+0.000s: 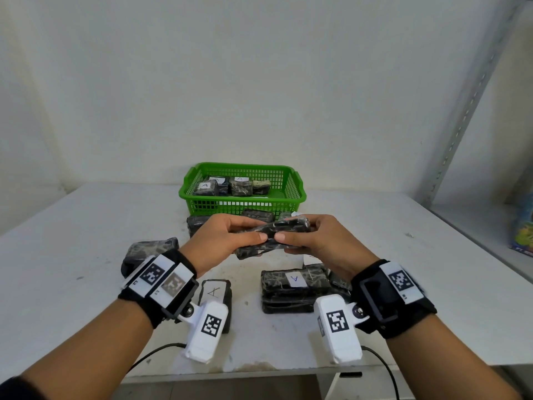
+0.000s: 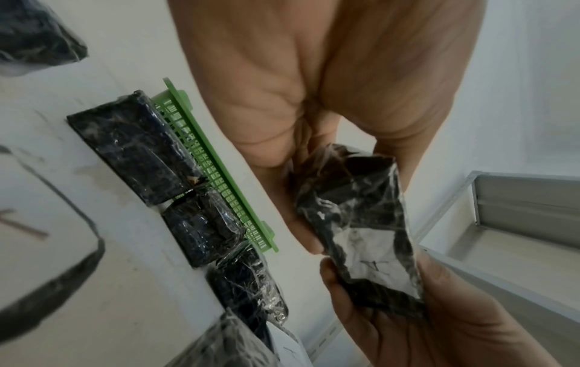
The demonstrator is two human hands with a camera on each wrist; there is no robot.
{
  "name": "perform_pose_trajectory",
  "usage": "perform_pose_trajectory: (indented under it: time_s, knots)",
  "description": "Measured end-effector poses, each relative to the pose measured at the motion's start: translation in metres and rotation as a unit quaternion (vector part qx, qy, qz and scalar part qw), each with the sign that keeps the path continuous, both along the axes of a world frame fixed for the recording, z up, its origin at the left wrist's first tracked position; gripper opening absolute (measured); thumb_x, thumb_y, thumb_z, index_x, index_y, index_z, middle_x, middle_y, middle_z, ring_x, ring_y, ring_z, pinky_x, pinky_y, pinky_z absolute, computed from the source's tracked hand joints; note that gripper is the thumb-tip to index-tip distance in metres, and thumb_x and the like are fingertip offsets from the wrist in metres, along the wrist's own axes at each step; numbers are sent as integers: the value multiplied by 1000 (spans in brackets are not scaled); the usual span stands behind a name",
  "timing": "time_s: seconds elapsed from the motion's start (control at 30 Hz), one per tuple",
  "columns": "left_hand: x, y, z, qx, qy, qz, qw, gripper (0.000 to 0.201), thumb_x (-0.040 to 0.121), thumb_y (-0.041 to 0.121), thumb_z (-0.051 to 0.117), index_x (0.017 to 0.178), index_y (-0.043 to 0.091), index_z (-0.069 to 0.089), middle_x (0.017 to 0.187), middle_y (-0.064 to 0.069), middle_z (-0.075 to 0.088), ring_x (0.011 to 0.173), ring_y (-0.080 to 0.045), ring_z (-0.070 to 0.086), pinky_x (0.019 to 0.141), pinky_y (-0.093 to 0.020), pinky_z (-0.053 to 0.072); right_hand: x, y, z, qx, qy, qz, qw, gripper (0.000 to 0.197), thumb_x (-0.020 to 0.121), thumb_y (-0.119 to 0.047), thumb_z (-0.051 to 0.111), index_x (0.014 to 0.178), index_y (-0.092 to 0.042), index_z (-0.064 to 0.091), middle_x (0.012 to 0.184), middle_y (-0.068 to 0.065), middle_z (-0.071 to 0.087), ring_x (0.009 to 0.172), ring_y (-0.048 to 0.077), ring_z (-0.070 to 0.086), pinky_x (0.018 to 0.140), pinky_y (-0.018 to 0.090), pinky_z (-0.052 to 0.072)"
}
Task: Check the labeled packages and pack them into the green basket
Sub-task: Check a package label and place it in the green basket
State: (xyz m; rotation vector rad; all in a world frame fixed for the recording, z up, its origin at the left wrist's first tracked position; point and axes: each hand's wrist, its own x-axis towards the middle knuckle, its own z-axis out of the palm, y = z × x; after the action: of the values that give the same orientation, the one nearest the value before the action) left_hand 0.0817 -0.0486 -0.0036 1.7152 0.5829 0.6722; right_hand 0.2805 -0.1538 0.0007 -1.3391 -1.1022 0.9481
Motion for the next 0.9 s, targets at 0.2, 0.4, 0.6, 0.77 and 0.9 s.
perform_pose_trajectory:
  time_s: [0.2, 0.4, 0.6, 0.77, 0.9]
  knots:
    - [-2, -2, 2, -41, -18, -20, 999, 43, 72, 20, 78, 114, 10, 72, 106, -14, 74, 98, -31, 71, 98, -50, 52, 2, -1, 5, -5, 0, 6, 1000, 29, 82, -5, 83, 110, 1, 76, 109, 15, 79, 106, 30, 75, 91, 32, 61]
    - [-1, 1, 3, -6, -8, -13, 1000, 42, 72, 23, 85, 112, 17, 74, 105, -11, 75, 102, -35, 70, 100, -50, 51, 2, 3, 8, -7, -22, 17, 1000, 41, 77, -15, 89, 113, 0, 76, 109, 17, 79, 106, 33, 75, 97, 39, 59]
    - [0, 0, 6, 67, 27, 23, 997, 41, 72, 10, 85, 110, 20, 74, 101, 1, 77, 97, -19, 72, 88, -31, 57, 0, 0, 5, 21, -38, 0, 999, 38, 77, -7, 88, 112, -3, 76, 105, 12, 80, 101, 27, 77, 97, 37, 60]
    - [-3, -1, 4, 153, 6, 52, 987, 48, 68, 5, 87, 109, 23, 71, 104, 8, 75, 96, -8, 71, 87, -25, 55, 0, -2, 1, -14, 13, 12, 1000, 58, 70, -23, 91, 122, -9, 69, 116, 11, 78, 108, 27, 75, 96, 36, 60]
    - [-5, -6, 4, 175, 1, 38, 984, 53, 64, 12, 90, 111, 26, 69, 106, 8, 74, 96, -6, 70, 87, -23, 56, -2, -3, -1, -42, 81, 27, 996, 54, 79, -32, 82, 122, -1, 69, 118, 19, 76, 99, 32, 75, 90, 34, 61]
